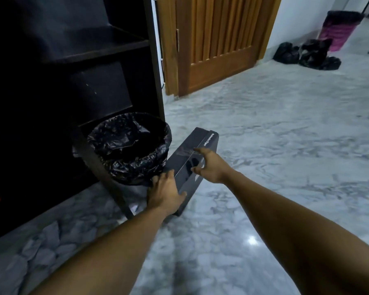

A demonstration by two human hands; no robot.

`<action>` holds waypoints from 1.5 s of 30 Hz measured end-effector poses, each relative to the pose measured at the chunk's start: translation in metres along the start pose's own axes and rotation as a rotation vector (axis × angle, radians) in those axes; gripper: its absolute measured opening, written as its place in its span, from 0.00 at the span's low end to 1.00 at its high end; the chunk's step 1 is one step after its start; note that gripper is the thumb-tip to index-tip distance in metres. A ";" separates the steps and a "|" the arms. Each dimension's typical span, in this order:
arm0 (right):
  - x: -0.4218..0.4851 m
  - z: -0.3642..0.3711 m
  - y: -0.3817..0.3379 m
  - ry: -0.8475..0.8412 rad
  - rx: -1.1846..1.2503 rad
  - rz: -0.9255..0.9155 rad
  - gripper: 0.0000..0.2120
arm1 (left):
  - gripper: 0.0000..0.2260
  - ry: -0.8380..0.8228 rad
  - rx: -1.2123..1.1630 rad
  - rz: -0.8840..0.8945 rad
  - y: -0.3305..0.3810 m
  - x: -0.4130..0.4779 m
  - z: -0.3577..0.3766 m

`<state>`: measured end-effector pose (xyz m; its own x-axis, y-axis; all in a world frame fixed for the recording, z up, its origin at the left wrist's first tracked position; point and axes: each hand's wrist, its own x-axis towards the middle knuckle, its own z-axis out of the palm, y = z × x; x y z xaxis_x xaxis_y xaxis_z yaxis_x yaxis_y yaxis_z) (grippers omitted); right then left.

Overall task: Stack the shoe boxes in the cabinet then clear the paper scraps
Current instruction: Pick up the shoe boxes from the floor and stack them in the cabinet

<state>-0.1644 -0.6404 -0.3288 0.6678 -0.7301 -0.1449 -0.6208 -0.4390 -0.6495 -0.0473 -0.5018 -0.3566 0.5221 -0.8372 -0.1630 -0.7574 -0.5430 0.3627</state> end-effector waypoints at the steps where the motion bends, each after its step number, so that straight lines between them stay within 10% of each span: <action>1: 0.003 0.005 0.003 -0.001 -0.006 -0.012 0.34 | 0.35 0.013 0.016 0.021 -0.003 0.003 0.002; 12: -0.010 -0.012 0.050 -0.051 -0.334 -0.043 0.52 | 0.31 -0.030 -0.152 0.278 -0.022 0.000 0.020; 23: -0.135 -0.052 0.105 -0.023 -0.524 -0.030 0.22 | 0.26 -0.085 -0.250 0.594 -0.002 -0.034 0.033; 32: -0.147 -0.040 0.126 0.154 -0.449 0.040 0.22 | 0.20 0.028 -0.309 0.432 0.022 -0.036 0.042; 38: -0.135 -0.018 0.145 0.207 -0.449 0.294 0.42 | 0.37 0.001 -0.186 0.267 0.031 -0.029 0.069; 45: -0.151 -0.005 0.196 0.148 -0.049 0.434 0.49 | 0.29 -0.082 -0.280 0.169 0.025 -0.015 0.101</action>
<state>-0.3894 -0.6186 -0.4303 0.2779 -0.9171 -0.2857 -0.8511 -0.0972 -0.5159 -0.1135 -0.5100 -0.4373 0.3560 -0.9226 -0.1482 -0.6877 -0.3661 0.6269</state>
